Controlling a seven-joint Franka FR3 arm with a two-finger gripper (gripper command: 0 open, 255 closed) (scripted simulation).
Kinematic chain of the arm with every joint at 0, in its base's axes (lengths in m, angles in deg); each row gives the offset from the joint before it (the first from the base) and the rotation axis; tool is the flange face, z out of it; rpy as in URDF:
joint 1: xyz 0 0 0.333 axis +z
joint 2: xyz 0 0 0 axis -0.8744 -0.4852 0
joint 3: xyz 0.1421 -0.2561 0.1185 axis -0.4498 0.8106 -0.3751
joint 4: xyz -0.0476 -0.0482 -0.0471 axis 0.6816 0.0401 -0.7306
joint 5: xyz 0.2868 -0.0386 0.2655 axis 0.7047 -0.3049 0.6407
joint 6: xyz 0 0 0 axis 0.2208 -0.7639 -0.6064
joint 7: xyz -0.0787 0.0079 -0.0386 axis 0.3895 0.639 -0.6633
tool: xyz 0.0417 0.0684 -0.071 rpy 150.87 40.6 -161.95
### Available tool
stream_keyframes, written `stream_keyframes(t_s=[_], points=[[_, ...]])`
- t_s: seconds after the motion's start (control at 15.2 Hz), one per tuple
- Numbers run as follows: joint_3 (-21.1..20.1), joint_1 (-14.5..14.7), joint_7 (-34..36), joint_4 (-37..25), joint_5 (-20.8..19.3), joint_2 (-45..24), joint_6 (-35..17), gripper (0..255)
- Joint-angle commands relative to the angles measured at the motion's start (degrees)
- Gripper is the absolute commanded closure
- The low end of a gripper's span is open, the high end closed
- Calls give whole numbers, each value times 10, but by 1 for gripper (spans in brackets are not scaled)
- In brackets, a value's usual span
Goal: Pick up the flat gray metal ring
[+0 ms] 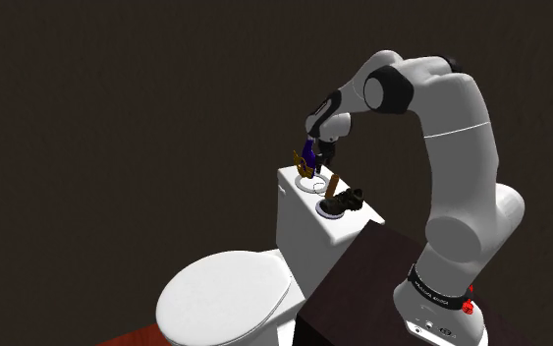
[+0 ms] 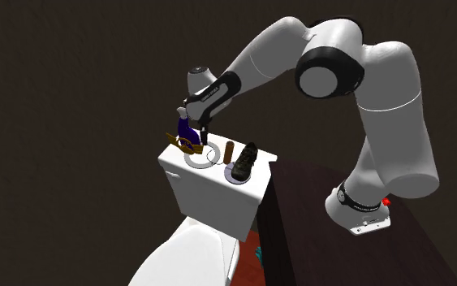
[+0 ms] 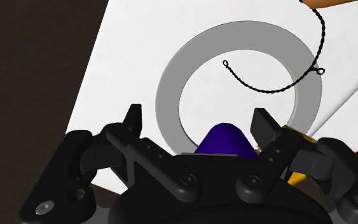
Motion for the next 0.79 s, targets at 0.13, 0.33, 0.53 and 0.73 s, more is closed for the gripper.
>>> stream_keyframes(t_s=[0.13, 0.33, 0.53, 0.73], points=[[-10, -21, -14, -59, 11, -55, 4, 0], [-15, -24, -17, -62, 16, -72, -10, 0], [-21, -28, -20, -67, 22, -93, -26, 0], [-21, -28, -20, -66, 22, -93, -26, 255]])
